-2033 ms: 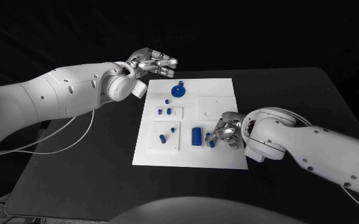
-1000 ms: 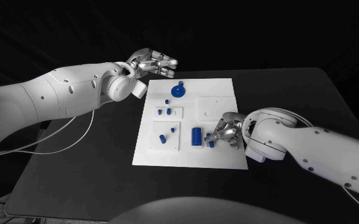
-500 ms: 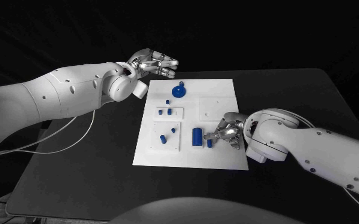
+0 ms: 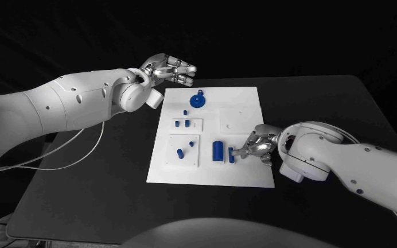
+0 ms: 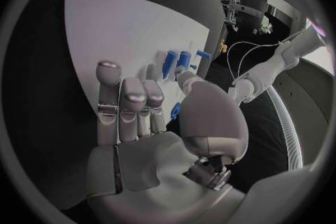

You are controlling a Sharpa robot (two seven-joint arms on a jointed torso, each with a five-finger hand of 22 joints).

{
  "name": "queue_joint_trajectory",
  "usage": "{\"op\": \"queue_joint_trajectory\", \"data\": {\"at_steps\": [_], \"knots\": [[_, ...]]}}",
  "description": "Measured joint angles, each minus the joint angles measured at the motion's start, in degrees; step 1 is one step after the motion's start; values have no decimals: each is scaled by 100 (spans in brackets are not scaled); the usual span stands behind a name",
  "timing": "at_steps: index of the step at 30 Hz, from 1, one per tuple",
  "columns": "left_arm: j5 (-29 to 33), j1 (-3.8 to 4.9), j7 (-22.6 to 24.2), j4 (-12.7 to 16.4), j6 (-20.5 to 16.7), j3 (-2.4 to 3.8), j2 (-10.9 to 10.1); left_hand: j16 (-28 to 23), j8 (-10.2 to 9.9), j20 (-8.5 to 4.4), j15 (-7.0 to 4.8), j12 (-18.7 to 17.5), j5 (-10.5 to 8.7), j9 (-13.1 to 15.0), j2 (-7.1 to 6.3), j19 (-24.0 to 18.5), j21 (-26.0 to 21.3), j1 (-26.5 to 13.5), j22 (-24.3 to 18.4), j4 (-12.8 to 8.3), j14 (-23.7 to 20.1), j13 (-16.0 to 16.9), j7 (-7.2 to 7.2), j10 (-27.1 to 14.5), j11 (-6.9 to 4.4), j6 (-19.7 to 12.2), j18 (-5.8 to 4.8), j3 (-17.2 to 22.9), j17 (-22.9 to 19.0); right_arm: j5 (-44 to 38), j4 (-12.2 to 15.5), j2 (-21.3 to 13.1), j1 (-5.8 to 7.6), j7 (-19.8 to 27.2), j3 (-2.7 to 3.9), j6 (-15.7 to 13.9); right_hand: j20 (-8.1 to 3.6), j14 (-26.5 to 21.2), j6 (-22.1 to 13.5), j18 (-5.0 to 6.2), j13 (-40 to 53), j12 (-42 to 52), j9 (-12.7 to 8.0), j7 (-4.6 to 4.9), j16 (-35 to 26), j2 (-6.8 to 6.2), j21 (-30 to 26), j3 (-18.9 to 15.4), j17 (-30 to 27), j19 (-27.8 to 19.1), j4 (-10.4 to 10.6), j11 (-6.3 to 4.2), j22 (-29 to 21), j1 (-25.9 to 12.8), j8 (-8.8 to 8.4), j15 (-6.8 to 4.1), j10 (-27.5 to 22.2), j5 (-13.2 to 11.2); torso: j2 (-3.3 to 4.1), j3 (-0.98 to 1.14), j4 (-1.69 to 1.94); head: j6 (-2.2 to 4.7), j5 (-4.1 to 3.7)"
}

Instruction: Assemble the parts on the task board

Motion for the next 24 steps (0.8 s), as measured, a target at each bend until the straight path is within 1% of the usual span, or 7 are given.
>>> {"op": "queue_joint_trajectory", "data": {"at_steps": [2, 6, 7, 16, 17, 20, 24], "knots": [[-1, 0, -1, 0, 0, 0, -2, 0, 0, 0, 0, 0, 0, 0, 0, 0, 0, 0, 0, 0, 0, 0, 0, 0, 0, 0, 0, 0, 0, 12, 28, -49, 0, 27, 0, 11, 0, 0, 0, -1, 0, 0, 0, 0, 0, -1, 0, -78, 0, 0, 13, 0, 0, 65, 0, 0, 0, 0, 0, 1, 0, -3, 4], [-3, 0, -2, 1, 0, 0, -4, 0, 0, 0, 0, 0, 0, 0, 0, 0, 0, 0, 0, 0, 0, 0, 0, 0, 0, 0, -1, 0, 0, 42, 73, -132, -3, 94, 0, 59, 0, 0, 0, 0, 5, 22, 0, 0, 0, 26, 0, -202, 5, 0, -85, 0, 0, 181, 0, 0, 0, 0, 0, 2, -7, -4, 11], [-4, 0, -2, 1, 0, 0, -4, 0, 0, 0, 0, 0, 0, 0, 0, 0, 0, 0, 0, 0, 0, 0, 0, 0, 0, 0, 0, 0, 0, 47, 83, -144, -4, 106, 0, 72, 0, 0, 0, -1, 9, 22, 0, 0, 0, 8, 0, -218, 5, 0, -101, 0, 0, 199, 0, 0, 0, 0, 0, 2, -7, -4, 11], [-7, 0, -3, -1, 0, 0, -2, 0, 0, 0, 0, 0, 0, 0, 0, 0, 0, 0, 0, 0, 0, 0, 0, 0, 0, 0, 0, 0, 0, 78, 182, -179, -28, 190, 0, 200, 0, 0, 21, 0, 10, 22, 11, -21, 0, 3, 21, -248, 17, 0, -131, 0, 0, 205, 0, 0, 0, 0, 0, 4, -5, -9, 5], [-7, 0, -4, -3, 0, 0, -1, 0, 0, 0, 0, 0, 0, 0, 0, 0, 0, 0, 0, 0, 0, 0, 0, 0, 0, 0, 0, 0, 0, 80, 191, -182, -31, 197, 0, 216, 0, 0, 21, 0, 10, 22, 16, -21, 0, 21, 21, -248, 17, 0, -131, 0, 0, 223, 0, 0, 0, 0, 0, 4, -4, -12, 4], [-8, 0, -6, -7, 0, -1, -1, 0, 0, 0, 0, 0, 0, 0, 0, 0, 0, 0, 0, 0, 0, 0, 0, 0, 0, 0, 0, 0, 0, 84, 207, -183, -41, 212, 0, 254, 0, 0, 21, 0, 10, 22, 23, -21, 0, 6, 21, -264, 17, 0, -147, 0, 1, 261, 0, 0, 0, 0, 0, 2, -2, -16, 1], [-10, 0, -8, -9, 0, -2, 0, 0, 0, 0, 0, 0, 0, 0, 0, 0, 0, 0, 0, 0, 0, 0, 0, 0, 0, 0, 0, 0, 0, 86, 210, -174, -54, 218, 0, 294, 0, 0, 40, 0, 9, 22, 49, -39, 0, 104, 21, -274, 21, 0, -227, 1, 1, 370, 0, 1, 0, 0, 0, -2, -1, -18, -1]]}}
